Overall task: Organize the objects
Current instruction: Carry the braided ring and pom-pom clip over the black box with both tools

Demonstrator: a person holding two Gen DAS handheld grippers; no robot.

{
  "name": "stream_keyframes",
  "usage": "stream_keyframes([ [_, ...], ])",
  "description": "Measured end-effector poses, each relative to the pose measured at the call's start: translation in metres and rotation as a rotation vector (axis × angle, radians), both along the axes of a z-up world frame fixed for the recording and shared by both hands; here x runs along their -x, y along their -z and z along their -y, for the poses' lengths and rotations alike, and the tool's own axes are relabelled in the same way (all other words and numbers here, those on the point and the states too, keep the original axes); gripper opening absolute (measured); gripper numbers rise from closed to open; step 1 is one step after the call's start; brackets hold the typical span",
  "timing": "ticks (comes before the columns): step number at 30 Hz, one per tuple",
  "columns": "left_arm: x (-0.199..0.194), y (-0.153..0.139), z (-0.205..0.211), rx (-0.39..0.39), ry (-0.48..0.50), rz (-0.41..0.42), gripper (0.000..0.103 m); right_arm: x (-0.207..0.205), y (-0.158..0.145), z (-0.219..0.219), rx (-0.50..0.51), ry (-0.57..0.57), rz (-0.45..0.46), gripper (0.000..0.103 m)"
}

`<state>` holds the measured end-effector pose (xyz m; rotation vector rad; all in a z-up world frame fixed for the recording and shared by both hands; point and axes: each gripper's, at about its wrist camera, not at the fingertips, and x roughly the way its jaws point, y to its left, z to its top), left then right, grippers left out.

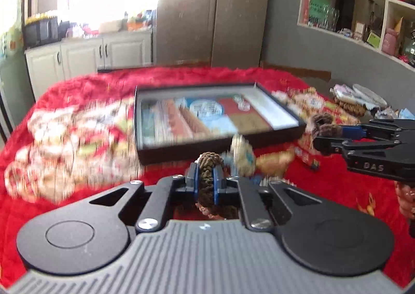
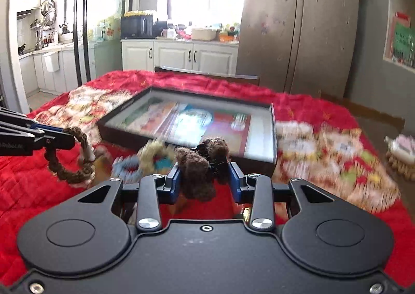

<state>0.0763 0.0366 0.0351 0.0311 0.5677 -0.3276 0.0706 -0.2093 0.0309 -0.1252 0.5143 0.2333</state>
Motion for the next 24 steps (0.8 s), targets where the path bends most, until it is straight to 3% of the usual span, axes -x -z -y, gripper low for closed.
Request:
stream_keyframes([
  [8, -0.072, -0.021, 0.017, 0.030, -0.050, 0.059, 0.013, -0.076, -0.010, -0.004, -0.025, 0.016, 0.018, 0.035],
  [18, -0.165, 0.003, 0.026, 0.080, -0.153, 0.013, 0.013, -0.161, 0.009, -0.018, -0.079, 0.040, 0.000, 0.035],
  [24, -0.192, 0.020, 0.028, 0.087, -0.172, -0.011, 0.013, -0.198, 0.023, -0.022, -0.094, 0.073, 0.002, 0.035],
])
